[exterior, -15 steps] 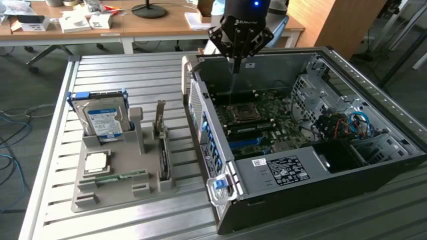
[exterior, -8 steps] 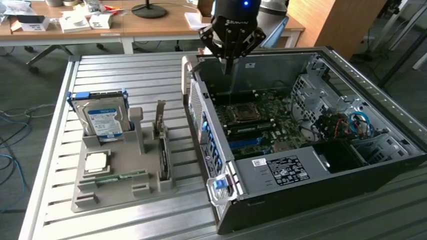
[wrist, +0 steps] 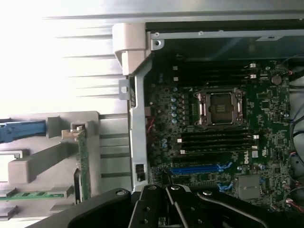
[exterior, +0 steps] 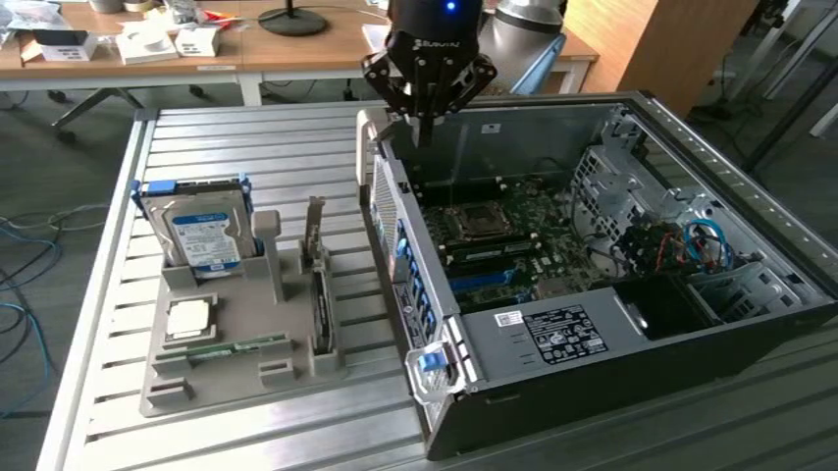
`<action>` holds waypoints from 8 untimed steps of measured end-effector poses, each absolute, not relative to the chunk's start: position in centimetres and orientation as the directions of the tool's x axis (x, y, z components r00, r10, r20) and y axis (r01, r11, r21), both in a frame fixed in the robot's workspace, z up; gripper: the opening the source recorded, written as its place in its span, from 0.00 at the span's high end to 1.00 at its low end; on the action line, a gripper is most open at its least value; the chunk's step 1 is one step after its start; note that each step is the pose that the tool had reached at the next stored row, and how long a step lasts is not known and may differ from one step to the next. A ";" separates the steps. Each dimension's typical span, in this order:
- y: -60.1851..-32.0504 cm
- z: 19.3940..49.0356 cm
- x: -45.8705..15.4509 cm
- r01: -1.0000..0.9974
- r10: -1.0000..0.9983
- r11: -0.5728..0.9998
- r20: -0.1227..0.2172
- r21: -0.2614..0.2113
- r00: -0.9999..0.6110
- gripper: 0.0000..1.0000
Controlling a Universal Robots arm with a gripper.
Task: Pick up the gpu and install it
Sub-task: 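Reach for the gpu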
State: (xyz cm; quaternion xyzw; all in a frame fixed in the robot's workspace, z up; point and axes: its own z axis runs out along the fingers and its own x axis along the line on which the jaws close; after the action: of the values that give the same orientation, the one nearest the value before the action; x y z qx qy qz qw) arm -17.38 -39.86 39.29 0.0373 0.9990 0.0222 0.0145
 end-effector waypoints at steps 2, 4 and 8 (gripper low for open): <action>-39.8 39.3 -18.0 0.074 0.076 0.996 -0.028 0.045 -0.997 0.89; -39.8 39.3 -18.6 0.074 0.076 0.996 -0.028 0.045 -0.997 0.89; -39.8 39.3 -20.0 0.075 0.076 0.996 -0.028 0.045 -0.997 0.89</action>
State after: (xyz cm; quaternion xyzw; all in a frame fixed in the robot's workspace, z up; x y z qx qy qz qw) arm -19.95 -39.79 39.25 0.0377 0.9989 0.0222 0.0149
